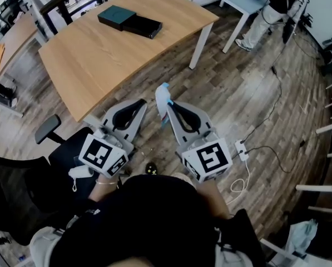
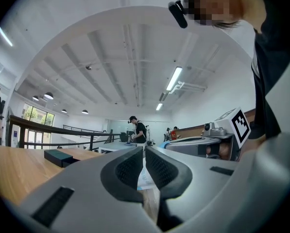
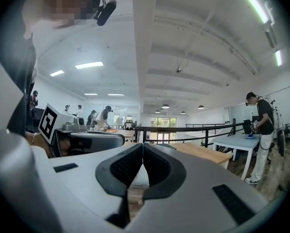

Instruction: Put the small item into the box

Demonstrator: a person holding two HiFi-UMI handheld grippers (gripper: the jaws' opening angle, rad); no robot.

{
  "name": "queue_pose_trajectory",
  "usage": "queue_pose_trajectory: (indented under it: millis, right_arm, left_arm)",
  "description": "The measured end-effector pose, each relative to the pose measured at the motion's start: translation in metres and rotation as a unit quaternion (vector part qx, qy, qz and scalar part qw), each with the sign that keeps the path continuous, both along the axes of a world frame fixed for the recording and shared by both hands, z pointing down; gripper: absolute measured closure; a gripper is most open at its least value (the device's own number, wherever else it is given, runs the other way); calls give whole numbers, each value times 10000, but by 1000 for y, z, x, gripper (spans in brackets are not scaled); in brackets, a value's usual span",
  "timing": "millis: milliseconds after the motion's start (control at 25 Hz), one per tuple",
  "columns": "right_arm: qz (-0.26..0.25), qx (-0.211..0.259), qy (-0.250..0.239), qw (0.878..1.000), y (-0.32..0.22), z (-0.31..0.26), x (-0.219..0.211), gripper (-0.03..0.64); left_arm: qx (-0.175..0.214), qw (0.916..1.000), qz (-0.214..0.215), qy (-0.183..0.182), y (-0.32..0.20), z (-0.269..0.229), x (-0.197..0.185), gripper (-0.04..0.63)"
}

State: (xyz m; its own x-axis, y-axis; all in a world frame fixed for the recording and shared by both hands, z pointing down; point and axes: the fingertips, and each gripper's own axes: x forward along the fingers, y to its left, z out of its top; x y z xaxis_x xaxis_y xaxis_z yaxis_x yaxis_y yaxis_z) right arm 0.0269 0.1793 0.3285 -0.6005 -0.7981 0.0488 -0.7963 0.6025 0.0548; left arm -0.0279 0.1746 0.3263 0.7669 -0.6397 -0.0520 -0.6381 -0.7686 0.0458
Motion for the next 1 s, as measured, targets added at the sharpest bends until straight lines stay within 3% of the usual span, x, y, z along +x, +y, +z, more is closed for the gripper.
queue_pose_trajectory:
  millis: [520,1000]
  right_arm:
    - [-330,-135,-68,9993,-58,14,-28,592]
    - [-909,-41,-89,9958,-160,7,-32,592]
  left_arm:
    - [-200,9995,-246,-35,-53,17,-28,571]
    - [-108,9950,-984,-152,-145,11,-43,571]
